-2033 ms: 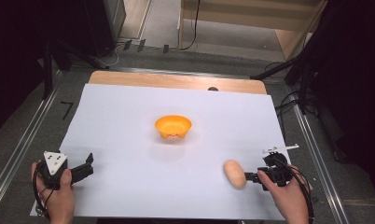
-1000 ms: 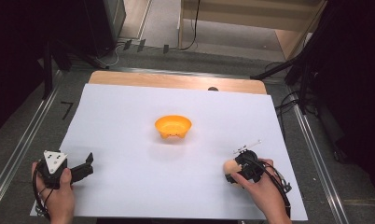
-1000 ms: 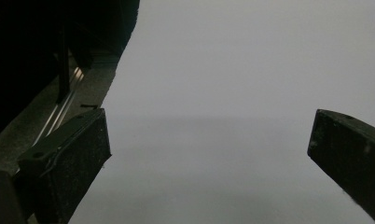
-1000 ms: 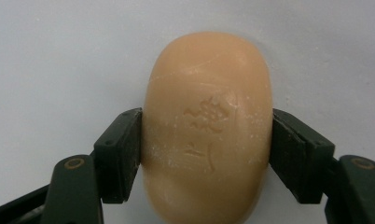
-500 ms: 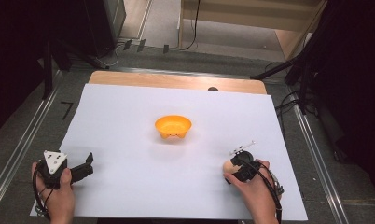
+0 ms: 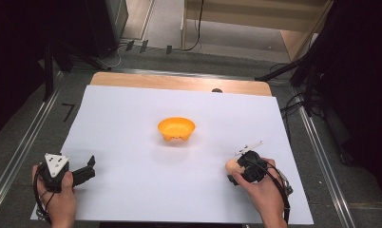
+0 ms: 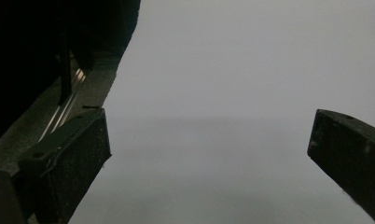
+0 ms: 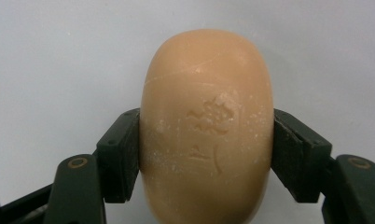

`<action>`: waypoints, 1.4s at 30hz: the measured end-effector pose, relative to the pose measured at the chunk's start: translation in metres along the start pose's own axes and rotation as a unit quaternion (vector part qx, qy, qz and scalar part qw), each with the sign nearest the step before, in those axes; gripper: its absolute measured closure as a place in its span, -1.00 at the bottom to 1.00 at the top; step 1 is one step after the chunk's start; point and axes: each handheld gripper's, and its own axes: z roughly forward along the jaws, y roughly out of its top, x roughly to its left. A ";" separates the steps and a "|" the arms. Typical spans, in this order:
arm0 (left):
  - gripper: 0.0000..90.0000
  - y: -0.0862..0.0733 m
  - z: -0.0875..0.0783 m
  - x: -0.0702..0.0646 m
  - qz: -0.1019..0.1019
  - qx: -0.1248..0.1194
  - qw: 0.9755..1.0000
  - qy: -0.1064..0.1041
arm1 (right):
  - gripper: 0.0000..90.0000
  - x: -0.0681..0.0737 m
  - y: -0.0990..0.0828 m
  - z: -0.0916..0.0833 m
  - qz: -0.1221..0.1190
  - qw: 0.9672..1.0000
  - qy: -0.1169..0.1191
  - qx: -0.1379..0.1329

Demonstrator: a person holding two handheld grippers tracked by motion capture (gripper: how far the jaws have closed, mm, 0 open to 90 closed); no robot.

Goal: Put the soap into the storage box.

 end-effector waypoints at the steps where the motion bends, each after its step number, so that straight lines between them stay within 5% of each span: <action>1: -1.00 0.000 0.000 0.000 0.000 0.000 1.000 0.001 | -0.26 0.001 0.003 0.001 -0.011 1.000 0.001 0.006; 5: -1.00 0.000 0.000 0.001 -0.001 0.002 1.000 -0.002 | -0.26 0.006 0.017 0.003 -0.051 0.998 0.008 0.020; 11: -1.00 0.000 0.000 -0.001 0.005 0.003 1.000 0.000 | -0.26 0.008 0.033 0.001 -0.089 0.995 0.033 0.007; 12: -1.00 0.000 0.000 -0.001 0.007 0.003 1.000 0.001 | -0.26 0.007 0.040 0.002 -0.104 0.993 0.049 -0.001; 15: -1.00 0.000 0.001 -0.001 0.007 0.004 1.000 0.002 | -0.26 0.009 0.047 0.005 -0.126 0.991 0.052 0.009; 22: -1.00 0.000 0.000 -0.001 0.005 0.003 1.000 0.003 | -0.26 0.009 0.065 0.005 -0.134 0.988 0.081 0.007; 30: -1.00 0.000 0.000 -0.001 0.007 0.003 1.000 0.004 | -0.26 0.006 0.082 -0.005 -0.159 0.984 0.078 -0.001; 42: -1.00 0.000 0.000 -0.003 0.012 0.002 1.000 0.008 | -0.26 0.009 0.121 -0.016 -0.242 0.967 0.083 -0.018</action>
